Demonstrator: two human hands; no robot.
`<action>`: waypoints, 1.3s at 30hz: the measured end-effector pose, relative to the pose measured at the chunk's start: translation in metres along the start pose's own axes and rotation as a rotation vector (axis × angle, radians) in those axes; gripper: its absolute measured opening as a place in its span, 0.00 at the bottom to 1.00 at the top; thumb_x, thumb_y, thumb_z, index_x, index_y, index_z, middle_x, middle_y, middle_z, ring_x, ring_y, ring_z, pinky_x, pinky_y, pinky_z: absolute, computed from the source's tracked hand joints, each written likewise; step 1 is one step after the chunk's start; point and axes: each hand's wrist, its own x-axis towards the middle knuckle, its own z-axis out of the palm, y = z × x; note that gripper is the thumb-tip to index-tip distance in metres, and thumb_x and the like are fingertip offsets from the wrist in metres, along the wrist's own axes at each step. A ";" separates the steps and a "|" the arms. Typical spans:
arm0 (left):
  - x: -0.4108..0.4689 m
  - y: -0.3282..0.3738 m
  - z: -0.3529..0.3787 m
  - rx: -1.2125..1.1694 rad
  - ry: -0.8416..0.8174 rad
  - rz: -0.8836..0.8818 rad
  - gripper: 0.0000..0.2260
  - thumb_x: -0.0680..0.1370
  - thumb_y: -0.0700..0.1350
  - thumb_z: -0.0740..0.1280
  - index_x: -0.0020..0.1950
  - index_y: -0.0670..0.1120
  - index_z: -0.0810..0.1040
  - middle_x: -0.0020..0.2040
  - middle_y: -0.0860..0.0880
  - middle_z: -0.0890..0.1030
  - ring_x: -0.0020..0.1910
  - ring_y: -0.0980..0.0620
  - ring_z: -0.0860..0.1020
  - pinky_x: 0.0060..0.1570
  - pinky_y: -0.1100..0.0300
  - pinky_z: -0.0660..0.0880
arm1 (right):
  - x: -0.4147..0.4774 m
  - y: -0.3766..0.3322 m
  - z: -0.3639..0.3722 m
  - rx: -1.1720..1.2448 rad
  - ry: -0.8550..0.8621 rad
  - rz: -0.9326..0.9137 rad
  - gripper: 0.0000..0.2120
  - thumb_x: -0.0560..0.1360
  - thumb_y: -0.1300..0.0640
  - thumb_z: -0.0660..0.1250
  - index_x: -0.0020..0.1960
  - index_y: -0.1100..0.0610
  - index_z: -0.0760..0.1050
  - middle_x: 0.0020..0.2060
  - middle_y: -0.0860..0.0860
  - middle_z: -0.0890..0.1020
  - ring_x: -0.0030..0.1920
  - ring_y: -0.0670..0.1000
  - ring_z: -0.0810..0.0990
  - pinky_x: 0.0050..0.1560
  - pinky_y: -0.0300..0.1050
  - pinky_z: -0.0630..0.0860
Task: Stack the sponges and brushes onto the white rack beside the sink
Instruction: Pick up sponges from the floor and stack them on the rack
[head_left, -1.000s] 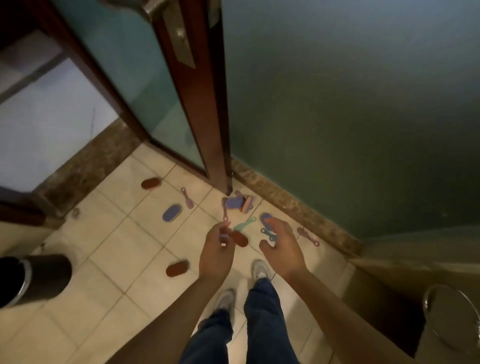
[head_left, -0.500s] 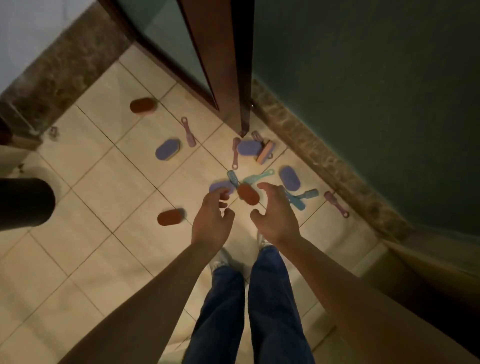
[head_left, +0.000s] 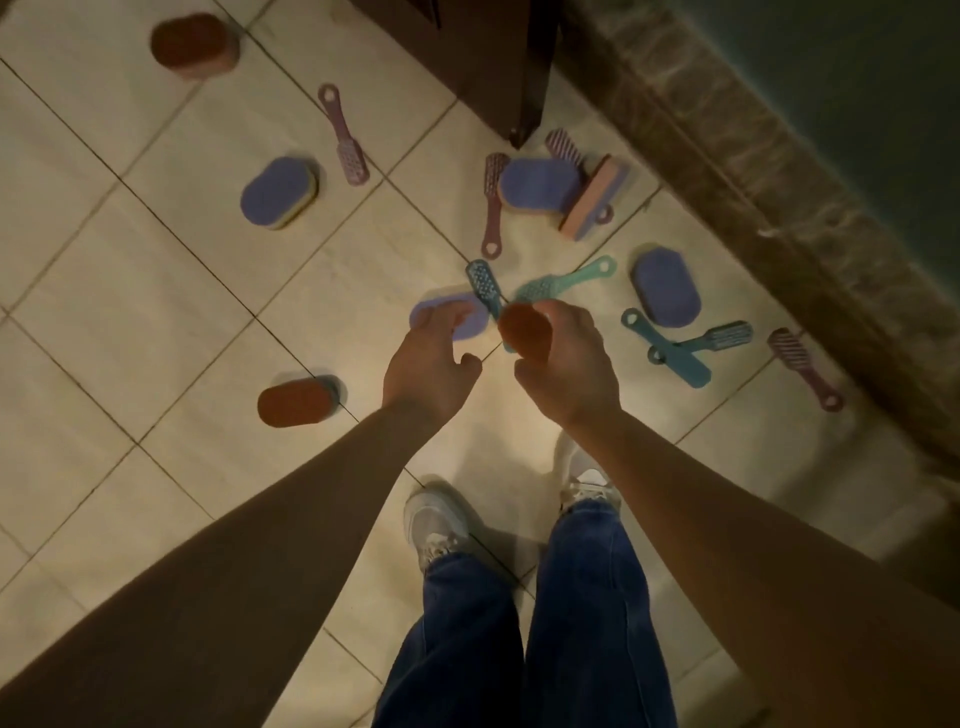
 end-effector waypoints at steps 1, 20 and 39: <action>0.010 -0.010 0.008 0.010 -0.005 0.000 0.24 0.74 0.40 0.68 0.68 0.50 0.69 0.66 0.50 0.72 0.60 0.48 0.75 0.58 0.50 0.75 | 0.009 0.007 0.012 -0.013 0.002 0.002 0.28 0.69 0.57 0.73 0.67 0.53 0.68 0.59 0.53 0.75 0.57 0.53 0.75 0.53 0.47 0.77; 0.119 -0.092 0.089 0.394 -0.011 0.070 0.35 0.68 0.44 0.74 0.70 0.48 0.61 0.68 0.47 0.69 0.68 0.45 0.66 0.67 0.44 0.66 | 0.078 0.088 0.102 -0.210 -0.083 0.012 0.47 0.68 0.52 0.76 0.77 0.47 0.51 0.68 0.55 0.65 0.63 0.54 0.69 0.55 0.48 0.75; -0.049 0.102 -0.026 -0.562 -0.029 -0.448 0.18 0.79 0.60 0.56 0.56 0.49 0.75 0.46 0.51 0.79 0.45 0.53 0.78 0.42 0.57 0.74 | -0.058 -0.032 -0.093 0.350 0.057 0.260 0.30 0.71 0.53 0.69 0.71 0.50 0.65 0.62 0.51 0.72 0.53 0.45 0.71 0.55 0.43 0.73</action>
